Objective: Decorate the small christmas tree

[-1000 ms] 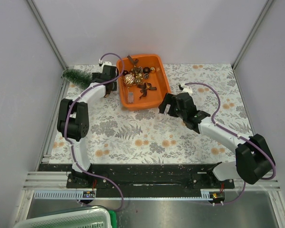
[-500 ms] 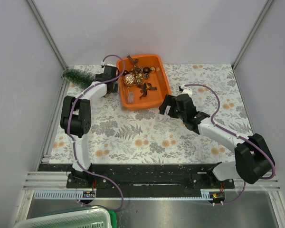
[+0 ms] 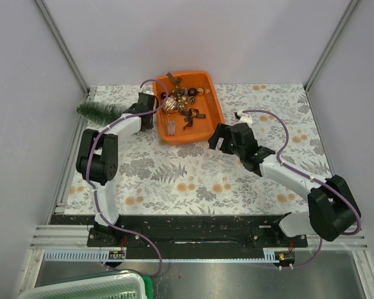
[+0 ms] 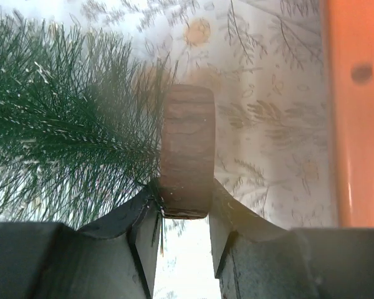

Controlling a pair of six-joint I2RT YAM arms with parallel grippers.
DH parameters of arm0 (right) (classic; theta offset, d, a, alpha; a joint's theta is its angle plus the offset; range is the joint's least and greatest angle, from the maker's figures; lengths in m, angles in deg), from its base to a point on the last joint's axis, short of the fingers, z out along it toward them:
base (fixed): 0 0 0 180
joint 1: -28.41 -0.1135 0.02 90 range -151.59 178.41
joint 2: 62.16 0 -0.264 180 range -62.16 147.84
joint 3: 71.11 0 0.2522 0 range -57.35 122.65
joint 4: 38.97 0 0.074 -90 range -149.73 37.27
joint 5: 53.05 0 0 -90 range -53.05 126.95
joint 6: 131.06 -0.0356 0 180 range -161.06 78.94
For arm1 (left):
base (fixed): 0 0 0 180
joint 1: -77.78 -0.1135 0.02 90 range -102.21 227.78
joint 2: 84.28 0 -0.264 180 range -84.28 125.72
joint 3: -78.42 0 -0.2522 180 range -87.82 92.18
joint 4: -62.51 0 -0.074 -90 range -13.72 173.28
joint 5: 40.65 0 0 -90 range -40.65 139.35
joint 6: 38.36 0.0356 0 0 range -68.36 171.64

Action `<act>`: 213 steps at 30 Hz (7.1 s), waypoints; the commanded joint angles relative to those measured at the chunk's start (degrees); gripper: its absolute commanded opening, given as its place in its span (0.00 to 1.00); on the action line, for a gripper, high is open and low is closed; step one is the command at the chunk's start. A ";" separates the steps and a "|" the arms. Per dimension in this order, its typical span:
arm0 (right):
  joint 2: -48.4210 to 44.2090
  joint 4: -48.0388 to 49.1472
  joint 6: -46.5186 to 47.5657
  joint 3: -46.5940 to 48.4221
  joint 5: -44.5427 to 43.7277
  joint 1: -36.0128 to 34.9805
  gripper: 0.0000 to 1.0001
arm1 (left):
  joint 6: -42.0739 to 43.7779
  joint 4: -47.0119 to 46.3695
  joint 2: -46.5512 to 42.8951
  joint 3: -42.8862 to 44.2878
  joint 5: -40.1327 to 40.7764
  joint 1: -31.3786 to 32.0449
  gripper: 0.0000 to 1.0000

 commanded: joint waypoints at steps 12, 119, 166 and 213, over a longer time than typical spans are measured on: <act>-4.03 -3.43 -1.11 -0.33 -0.70 -0.54 0.93 | 8.57 8.34 -33.20 -31.22 -19.13 13.91 0.11; 9.14 77.99 -3.84 -21.14 -8.69 -20.13 0.00 | 10.61 25.40 -54.32 -22.53 -39.89 -11.73 0.99; 21.81 -21.56 11.81 37.90 6.33 -2.03 0.63 | 10.34 24.17 -52.03 -22.09 -38.57 -11.38 0.99; 21.46 -27.98 14.18 42.82 3.08 -1.41 0.15 | 8.76 22.41 -52.64 -24.73 -40.06 -11.29 0.99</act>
